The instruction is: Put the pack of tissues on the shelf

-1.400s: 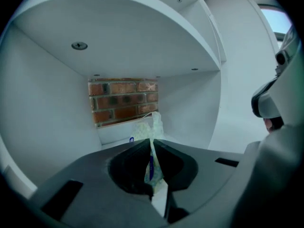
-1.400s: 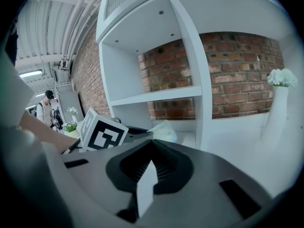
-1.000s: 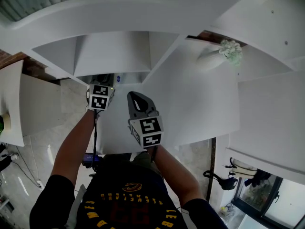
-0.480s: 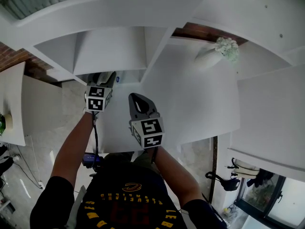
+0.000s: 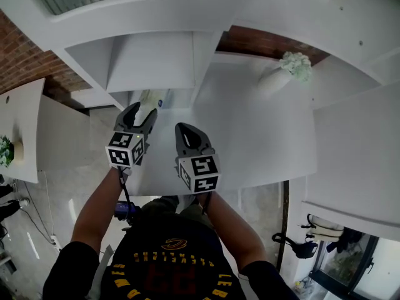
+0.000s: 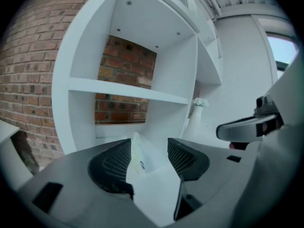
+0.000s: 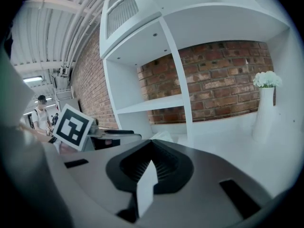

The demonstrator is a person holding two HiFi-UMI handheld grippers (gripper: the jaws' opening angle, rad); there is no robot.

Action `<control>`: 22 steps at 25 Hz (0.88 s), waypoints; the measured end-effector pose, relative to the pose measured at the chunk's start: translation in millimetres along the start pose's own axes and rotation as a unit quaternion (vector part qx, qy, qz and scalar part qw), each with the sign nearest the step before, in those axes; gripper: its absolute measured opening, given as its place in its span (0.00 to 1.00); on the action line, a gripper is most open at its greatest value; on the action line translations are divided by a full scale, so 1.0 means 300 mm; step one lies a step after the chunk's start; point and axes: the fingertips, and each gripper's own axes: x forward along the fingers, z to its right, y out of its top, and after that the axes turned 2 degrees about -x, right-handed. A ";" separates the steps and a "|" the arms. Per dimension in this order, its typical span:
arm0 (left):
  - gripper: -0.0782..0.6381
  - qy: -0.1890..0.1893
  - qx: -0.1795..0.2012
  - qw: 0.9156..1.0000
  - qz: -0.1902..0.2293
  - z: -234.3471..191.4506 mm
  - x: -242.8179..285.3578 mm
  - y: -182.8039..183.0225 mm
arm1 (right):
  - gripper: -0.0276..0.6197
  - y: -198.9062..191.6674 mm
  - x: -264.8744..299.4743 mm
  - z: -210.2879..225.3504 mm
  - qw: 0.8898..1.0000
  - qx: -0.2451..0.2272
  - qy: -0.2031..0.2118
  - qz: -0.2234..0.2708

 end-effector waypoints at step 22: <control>0.42 -0.019 -0.056 0.993 0.104 0.398 -0.631 0.220 | 0.05 0.194 -0.440 -0.145 0.994 -0.031 0.051 0.096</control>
